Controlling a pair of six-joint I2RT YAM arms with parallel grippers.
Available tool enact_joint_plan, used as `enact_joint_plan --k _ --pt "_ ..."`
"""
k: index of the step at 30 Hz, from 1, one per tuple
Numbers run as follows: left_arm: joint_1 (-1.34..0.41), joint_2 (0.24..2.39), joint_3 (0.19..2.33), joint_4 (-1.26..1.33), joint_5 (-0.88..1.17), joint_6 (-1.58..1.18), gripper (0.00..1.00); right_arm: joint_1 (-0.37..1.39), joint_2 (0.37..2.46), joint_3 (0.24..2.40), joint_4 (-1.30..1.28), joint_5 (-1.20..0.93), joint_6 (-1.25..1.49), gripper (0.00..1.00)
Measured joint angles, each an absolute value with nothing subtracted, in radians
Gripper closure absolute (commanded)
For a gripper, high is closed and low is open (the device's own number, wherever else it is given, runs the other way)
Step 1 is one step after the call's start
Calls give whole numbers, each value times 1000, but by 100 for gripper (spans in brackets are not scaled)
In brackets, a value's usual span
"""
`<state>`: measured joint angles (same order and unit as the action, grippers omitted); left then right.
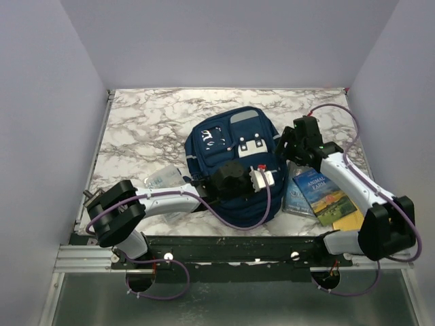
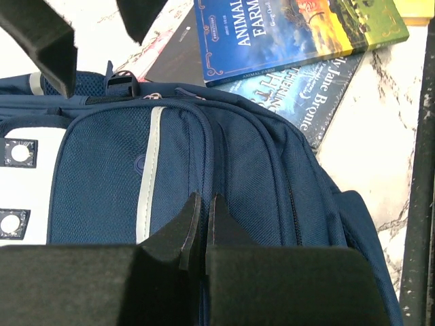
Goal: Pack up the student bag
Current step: Zip the student bag at the center of the board.
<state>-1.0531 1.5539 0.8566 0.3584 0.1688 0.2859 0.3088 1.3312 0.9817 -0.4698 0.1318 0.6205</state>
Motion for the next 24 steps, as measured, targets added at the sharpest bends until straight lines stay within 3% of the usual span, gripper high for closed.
enact_joint_plan --k 5,14,24 --pt "-1028 1554 926 273 171 220 100 309 1173 929 -474 39 596 22" --pt "-962 1554 1021 156 194 98 100 308 1077 796 -443 -178 644 23" --pt "-957 1553 1041 87 190 21 100 306 988 711 -405 -244 728 22"
